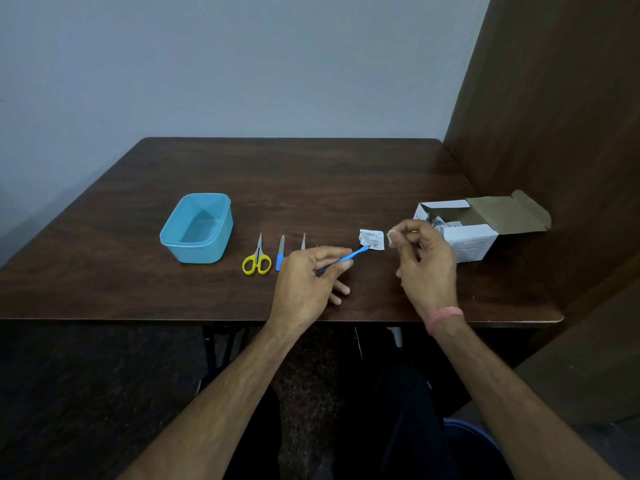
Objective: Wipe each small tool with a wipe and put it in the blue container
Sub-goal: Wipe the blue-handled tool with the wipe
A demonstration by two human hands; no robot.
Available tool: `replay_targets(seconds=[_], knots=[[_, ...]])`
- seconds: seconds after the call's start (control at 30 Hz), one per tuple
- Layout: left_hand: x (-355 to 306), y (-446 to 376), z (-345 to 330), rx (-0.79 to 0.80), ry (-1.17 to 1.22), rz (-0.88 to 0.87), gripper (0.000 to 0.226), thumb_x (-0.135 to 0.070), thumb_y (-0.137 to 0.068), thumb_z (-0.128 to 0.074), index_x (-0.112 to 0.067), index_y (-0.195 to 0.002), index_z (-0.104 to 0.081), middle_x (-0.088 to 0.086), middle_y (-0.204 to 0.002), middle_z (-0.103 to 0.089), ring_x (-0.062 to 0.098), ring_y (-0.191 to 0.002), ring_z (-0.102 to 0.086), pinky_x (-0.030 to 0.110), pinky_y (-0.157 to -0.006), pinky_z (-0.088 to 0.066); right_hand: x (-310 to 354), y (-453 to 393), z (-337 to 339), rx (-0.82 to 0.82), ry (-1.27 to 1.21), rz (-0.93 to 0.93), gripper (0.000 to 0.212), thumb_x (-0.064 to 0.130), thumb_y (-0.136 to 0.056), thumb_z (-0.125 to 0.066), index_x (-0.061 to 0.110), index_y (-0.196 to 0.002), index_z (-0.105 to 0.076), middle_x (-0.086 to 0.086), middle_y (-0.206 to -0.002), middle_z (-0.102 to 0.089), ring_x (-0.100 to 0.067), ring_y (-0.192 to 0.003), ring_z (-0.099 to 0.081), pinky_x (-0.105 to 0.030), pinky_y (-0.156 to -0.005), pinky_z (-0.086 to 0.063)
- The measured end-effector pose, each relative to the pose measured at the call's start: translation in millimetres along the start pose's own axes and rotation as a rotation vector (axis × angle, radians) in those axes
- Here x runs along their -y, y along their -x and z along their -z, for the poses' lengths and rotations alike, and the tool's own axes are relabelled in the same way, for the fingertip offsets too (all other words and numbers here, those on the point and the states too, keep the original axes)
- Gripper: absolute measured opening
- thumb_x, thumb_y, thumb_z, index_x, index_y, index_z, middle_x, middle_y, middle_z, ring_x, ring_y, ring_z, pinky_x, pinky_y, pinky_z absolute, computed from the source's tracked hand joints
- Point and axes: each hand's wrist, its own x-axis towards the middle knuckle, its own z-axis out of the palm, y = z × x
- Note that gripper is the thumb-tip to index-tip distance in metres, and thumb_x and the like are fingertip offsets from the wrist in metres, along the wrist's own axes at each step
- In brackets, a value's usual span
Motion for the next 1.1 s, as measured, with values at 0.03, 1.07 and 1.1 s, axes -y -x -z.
replay_targets(seconds=[0.03, 1.07, 1.1], knots=[[0, 0, 0, 0.002, -0.003, -0.001, 0.023, -0.013, -0.104, -0.080, -0.015, -0.126, -0.083, -0.003, -0.111, -0.085, 0.023, -0.067, -0.082, 0.030, -0.053, -0.064, 2, 1, 1, 0.015, -0.039, 0.005, 0.013, 0.021, -0.107, -0.072, 0.032, -0.100, -0.072, 0.004, -0.094, -0.075, -0.013, -0.069, -0.065, -0.035, -0.054, -0.056], [-1, 1, 1, 0.018, 0.003, 0.002, 0.021, -0.012, -0.104, -0.079, -0.013, -0.125, -0.084, -0.002, -0.109, -0.086, 0.024, -0.067, -0.082, 0.029, -0.054, -0.064, 2, 4, -5, 0.143, 0.234, 0.187, 0.008, 0.020, -0.101, -0.078, 0.027, -0.099, -0.075, 0.010, -0.105, -0.071, -0.009, -0.067, -0.058, -0.012, -0.067, -0.043], [-1, 1, 1, 0.017, 0.004, 0.001, 0.021, -0.012, -0.104, -0.079, -0.013, -0.125, -0.084, -0.002, -0.108, -0.086, 0.025, -0.068, -0.082, 0.029, -0.054, -0.064, 3, 5, -5, 0.150, 0.232, 0.196, 0.007, 0.020, -0.100, -0.079, 0.026, -0.099, -0.076, 0.009, -0.104, -0.071, -0.009, -0.068, -0.058, -0.011, -0.068, -0.043]])
